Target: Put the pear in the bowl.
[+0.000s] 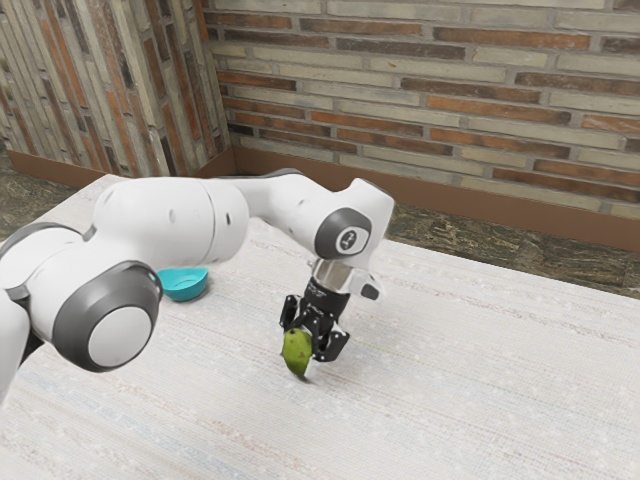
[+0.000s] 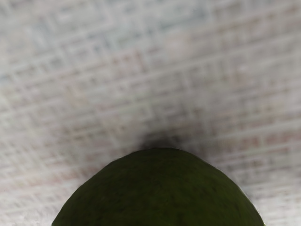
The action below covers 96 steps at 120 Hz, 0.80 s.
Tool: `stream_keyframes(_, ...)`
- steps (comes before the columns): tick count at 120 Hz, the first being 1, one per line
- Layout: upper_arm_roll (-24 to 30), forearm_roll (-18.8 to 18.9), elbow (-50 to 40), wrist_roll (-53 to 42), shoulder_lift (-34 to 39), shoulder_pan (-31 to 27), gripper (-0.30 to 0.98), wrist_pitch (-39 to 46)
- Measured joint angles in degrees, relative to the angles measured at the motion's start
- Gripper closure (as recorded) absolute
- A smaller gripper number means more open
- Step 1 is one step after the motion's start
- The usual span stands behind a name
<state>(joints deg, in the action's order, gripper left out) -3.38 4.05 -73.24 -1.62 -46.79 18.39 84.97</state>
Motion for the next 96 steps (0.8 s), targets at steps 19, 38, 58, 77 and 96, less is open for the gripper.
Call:
stream_keyframes(19, -0.43, 0.85, 0.11, -0.04, 2.08, -0.35, 0.44, -1.32)
stream_keyframes(38, -0.44, 3.53, 0.51, -0.17, 4.72, -2.73, 0.46, -2.70)
stream_keyframes(58, 0.21, 7.81, 0.65, -0.58, 7.91, -8.24, 0.47, -3.55)
stream_keyframes(77, 0.91, 11.98, 0.29, -2.03, 10.27, -12.86, 0.48, -3.33)
stream_keyframes(96, 0.56, 14.59, -1.04, -4.82, 11.03, -16.15, 0.48, -1.64)
